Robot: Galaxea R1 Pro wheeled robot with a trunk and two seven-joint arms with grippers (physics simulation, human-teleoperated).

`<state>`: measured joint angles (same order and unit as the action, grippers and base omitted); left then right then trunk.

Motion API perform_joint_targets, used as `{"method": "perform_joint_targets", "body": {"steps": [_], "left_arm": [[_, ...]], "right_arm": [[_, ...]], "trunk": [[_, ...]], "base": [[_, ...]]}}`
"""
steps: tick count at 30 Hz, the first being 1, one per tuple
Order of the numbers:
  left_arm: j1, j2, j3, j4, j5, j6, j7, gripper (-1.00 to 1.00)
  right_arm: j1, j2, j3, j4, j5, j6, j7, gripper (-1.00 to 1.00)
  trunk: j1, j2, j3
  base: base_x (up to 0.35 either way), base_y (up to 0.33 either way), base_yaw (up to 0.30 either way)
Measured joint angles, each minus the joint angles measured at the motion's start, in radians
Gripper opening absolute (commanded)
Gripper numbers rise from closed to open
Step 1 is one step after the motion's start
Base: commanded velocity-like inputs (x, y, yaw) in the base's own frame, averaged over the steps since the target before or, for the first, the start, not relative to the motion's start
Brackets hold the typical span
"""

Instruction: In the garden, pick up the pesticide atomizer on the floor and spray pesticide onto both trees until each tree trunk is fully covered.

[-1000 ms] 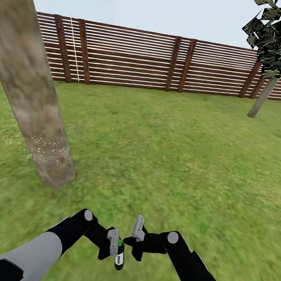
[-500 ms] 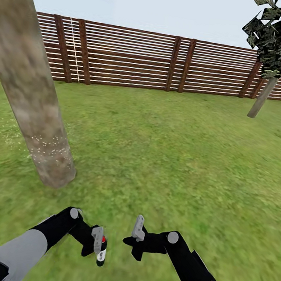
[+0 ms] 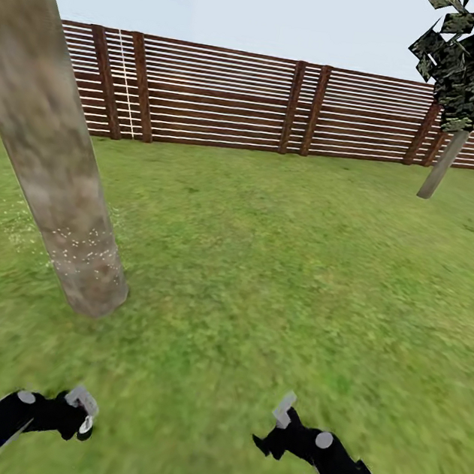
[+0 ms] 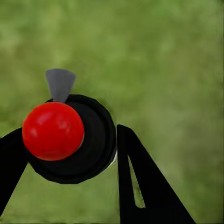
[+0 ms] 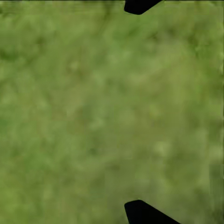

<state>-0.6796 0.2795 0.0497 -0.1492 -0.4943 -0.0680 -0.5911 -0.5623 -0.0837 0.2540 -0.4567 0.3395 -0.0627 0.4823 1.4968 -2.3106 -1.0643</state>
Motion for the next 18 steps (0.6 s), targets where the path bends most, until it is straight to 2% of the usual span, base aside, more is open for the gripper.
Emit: {"method": "perform_joint_targets", "body": {"steps": [1, 2, 3, 4, 5, 7, 9, 10, 11, 15, 18], "left_arm": [[0.025, -0.003, 0.027, 0.006, 0.051, -0.016, 0.056, -1.0], [0.047, -0.004, 0.055, 0.012, 0.119, -0.039, 0.113, -1.0], [0.07, -0.004, 0.074, 0.018, 0.191, -0.066, 0.172, -1.0], [0.108, -0.005, 0.089, 0.018, 0.279, -0.107, 0.252, -1.0], [0.13, -0.005, 0.091, 0.019, 0.315, -0.13, 0.292, -1.0], [0.209, -0.004, 0.104, 0.021, 0.408, -0.217, 0.429, -1.0], [0.273, -0.005, 0.108, 0.023, 0.475, -0.298, 0.545, -1.0], [0.305, -0.006, 0.115, 0.025, 0.502, -0.336, 0.594, -1.0], [0.322, -0.008, 0.112, 0.026, 0.51, -0.352, 0.613, -1.0], [0.343, -0.024, 0.11, 0.037, 0.517, -0.366, 0.635, -1.0], [0.344, -0.023, 0.11, 0.041, 0.517, -0.366, 0.636, -1.0]], "right_arm": [[0.0, 0.001, -0.049, 0.081, -0.009, -0.019, -0.071, 1.0], [0.0, 0.003, -0.105, 0.151, -0.022, -0.055, -0.145, 1.0], [0.0, 0.004, -0.161, 0.211, -0.026, -0.098, -0.218, 1.0], [0.0, 0.004, -0.208, 0.278, -0.043, -0.163, -0.325, 1.0], [0.001, 0.004, -0.224, 0.306, -0.056, -0.2, -0.378, 1.0], [0.028, 0.005, -0.25, 0.366, -0.106, -0.349, -0.58, 1.0], [0.075, 0.008, -0.256, 0.384, -0.136, -0.474, -0.754, 1.0], [0.109, 0.012, -0.258, 0.389, -0.146, -0.53, -0.817, 1.0], [0.129, 0.014, -0.256, 0.391, -0.149, -0.551, -0.84, 1.0], [0.15, 0.016, -0.255, 0.406, -0.152, -0.572, -0.862, 1.0], [0.151, 0.035, -0.253, 0.407, -0.15, -0.573, -0.862, 1.0]], "trunk": [[0.0, 0.0, 0.0], [0.0, 0.0, 0.0], [0.0, 0.0, 0.0], [0.0, 0.0, 0.0], [0.0, 0.0, 0.0], [0.0, 0.0, 0.0], [0.0, 0.0, 0.0], [0.0, 0.0, 0.0], [0.0, 0.0, 0.0], [0.0, 0.0, 0.0], [0.0, 0.0, 0.0]], "base": [[0.0, 0.0, 0.0], [0.0, 0.0, 0.0], [0.0, 0.0, 0.0], [0.0, 0.0, 0.0], [0.0, 0.0, 0.0], [0.0, 0.0, 0.0], [0.0, 0.0, 0.0], [0.0, 0.0, 0.0], [0.0, 0.0, 0.0], [0.0, 0.0, 0.0], [0.0, 0.0, 0.0]]}}
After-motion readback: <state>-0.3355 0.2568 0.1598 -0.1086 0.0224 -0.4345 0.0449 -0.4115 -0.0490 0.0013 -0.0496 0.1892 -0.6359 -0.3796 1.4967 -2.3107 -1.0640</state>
